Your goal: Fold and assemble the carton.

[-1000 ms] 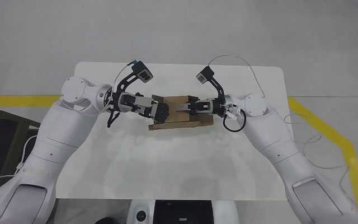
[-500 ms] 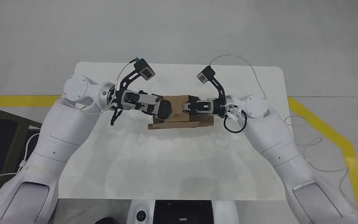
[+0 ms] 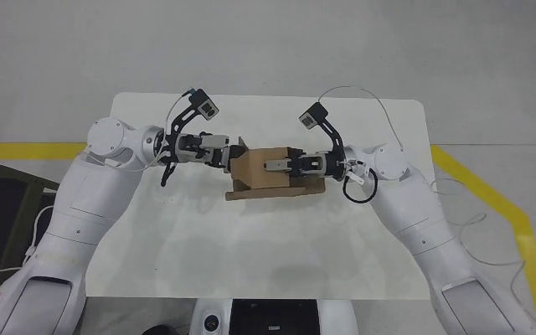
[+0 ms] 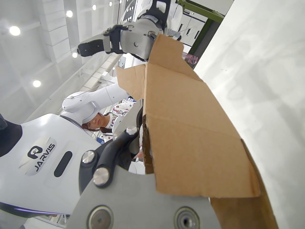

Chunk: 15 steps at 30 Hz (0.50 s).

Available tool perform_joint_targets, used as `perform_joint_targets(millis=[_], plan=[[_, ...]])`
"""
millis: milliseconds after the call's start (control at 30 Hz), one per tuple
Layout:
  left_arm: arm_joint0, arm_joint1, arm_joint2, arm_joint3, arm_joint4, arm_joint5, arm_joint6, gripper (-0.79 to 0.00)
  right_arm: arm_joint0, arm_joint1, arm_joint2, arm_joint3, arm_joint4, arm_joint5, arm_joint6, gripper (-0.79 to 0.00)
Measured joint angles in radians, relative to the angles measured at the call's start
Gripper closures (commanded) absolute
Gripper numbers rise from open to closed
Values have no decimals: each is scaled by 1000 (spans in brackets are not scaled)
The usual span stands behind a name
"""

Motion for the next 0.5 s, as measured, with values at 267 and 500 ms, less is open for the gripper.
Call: perform_joint_targets(millis=[267,500], plan=[[-13,-4,-13,17,19,-5,19,-785,-6,-8,-28,-16,18,19,34,0],[-18,-11,-8,14,15,-2,6,-785,-1,-20,-50,-11,32,13,28,0]])
